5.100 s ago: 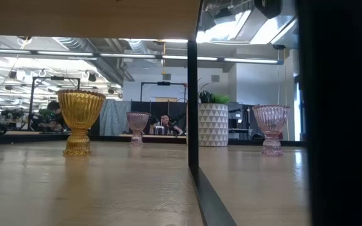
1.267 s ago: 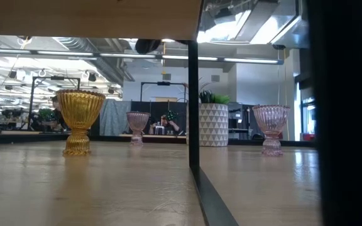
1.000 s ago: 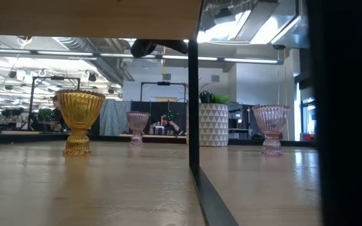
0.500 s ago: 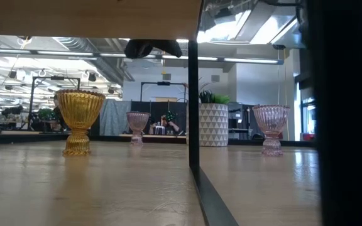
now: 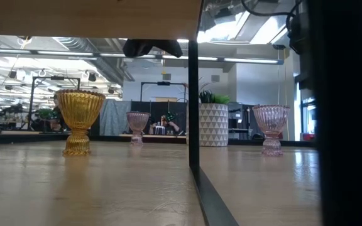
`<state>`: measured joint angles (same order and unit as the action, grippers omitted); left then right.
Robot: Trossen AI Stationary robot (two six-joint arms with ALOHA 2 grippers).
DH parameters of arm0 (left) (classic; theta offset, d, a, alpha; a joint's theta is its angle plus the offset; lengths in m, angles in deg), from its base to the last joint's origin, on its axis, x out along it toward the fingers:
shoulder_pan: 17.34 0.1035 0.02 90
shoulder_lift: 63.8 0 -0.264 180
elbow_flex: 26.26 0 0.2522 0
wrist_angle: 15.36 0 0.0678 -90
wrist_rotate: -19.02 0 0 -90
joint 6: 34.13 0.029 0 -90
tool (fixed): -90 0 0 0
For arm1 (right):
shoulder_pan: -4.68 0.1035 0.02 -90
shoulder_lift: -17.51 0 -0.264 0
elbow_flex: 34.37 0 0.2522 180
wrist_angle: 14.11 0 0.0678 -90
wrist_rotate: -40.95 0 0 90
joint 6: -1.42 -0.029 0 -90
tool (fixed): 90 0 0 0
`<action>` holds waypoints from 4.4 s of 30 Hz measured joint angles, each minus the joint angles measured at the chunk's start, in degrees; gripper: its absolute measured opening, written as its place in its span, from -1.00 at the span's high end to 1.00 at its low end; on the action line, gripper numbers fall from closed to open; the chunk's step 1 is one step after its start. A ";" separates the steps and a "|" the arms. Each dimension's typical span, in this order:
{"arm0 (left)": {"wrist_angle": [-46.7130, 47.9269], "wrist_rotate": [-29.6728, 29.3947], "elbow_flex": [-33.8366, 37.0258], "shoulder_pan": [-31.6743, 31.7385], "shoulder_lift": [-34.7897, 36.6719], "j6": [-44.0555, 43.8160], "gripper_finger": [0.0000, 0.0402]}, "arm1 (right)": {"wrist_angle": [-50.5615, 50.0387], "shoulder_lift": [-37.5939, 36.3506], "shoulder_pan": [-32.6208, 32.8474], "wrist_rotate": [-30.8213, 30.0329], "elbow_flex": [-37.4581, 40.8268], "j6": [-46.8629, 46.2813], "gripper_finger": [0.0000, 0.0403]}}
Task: Pick & Place candle stick holders
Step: Put the bottom pink glass on the shelf
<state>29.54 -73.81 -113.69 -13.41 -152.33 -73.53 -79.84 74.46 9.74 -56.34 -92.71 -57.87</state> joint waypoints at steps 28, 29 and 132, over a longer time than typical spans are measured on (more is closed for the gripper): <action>3.45 -1.86 0.00 -0.18 0.00 -1.94 0.99 | 1.82 7.26 -8.37 9.02 -0.02 9.99 0.97; 3.43 -1.86 0.00 -0.20 0.00 -1.92 0.99 | 1.84 7.26 -8.52 10.07 -0.02 9.89 0.96; 10.03 4.39 0.07 -2.82 0.04 15.06 0.99 | 7.32 30.14 -13.64 15.39 -9.44 0.12 0.21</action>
<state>39.57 -69.42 -113.63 -16.23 -152.28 -58.46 -72.53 104.60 -3.89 -40.95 -102.15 -57.76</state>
